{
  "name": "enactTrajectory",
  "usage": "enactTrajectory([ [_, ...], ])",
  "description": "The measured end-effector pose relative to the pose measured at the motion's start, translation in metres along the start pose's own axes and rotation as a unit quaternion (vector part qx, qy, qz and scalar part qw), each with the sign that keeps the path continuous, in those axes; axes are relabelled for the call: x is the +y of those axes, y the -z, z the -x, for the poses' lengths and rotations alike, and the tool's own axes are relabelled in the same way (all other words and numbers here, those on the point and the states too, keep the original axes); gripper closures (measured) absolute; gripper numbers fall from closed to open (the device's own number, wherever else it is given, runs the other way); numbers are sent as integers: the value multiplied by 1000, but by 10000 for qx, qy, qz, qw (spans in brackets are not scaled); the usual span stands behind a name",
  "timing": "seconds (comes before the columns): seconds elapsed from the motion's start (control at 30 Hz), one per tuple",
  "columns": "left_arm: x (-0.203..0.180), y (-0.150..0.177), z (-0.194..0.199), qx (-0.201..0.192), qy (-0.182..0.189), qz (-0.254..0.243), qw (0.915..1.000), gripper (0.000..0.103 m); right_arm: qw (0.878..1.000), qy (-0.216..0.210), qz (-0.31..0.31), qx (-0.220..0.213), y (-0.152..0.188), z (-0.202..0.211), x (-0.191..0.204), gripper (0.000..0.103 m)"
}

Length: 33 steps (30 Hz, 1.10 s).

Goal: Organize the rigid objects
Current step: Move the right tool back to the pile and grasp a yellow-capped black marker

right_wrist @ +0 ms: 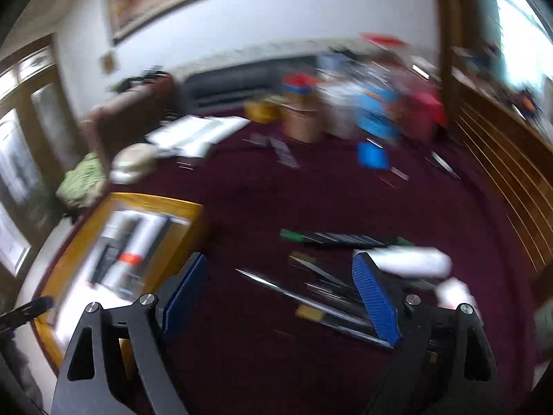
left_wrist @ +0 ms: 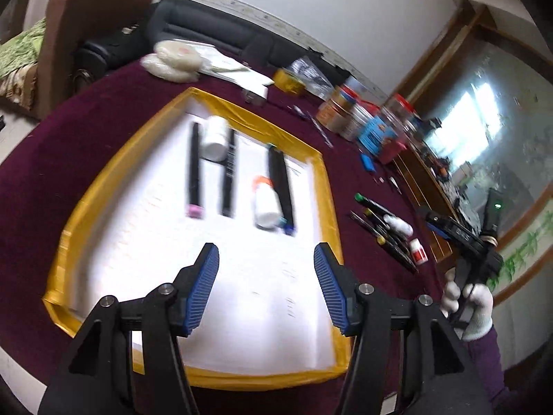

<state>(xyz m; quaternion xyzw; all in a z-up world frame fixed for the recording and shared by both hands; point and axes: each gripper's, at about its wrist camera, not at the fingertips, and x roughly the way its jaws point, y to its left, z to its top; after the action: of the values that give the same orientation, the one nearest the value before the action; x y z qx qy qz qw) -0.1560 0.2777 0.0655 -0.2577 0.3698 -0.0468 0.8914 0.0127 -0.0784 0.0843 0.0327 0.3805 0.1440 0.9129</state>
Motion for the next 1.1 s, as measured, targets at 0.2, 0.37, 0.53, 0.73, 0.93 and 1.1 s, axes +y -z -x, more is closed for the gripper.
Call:
enactTrajectory([
  [0.2, -44, 17, -13, 253, 106, -353, 9990, 47, 9945, 265, -933, 387, 14, -12, -101, 51],
  [0.37, -74, 29, -20, 418, 139, -589, 9973, 47, 9948, 1, -757, 686, 25, -37, -95, 52],
  [0.53, -97, 37, -18, 490, 189, -846, 9950, 47, 9945, 261, -527, 870, 43, -51, -89, 51],
  [0.73, -108, 47, -23, 617, 256, -998, 9928, 47, 9938, -35, -472, 1008, 56, -41, -75, 51],
  [0.93, -121, 59, -29, 830, 431, -1120, 9893, 47, 9841, -1129, -663, 1204, 67, -31, -64, 51],
  [1.1, -129, 64, -25, 877, 531, -1239, 9870, 47, 9907, -784, -670, 885, 67, -5, -74, 51],
])
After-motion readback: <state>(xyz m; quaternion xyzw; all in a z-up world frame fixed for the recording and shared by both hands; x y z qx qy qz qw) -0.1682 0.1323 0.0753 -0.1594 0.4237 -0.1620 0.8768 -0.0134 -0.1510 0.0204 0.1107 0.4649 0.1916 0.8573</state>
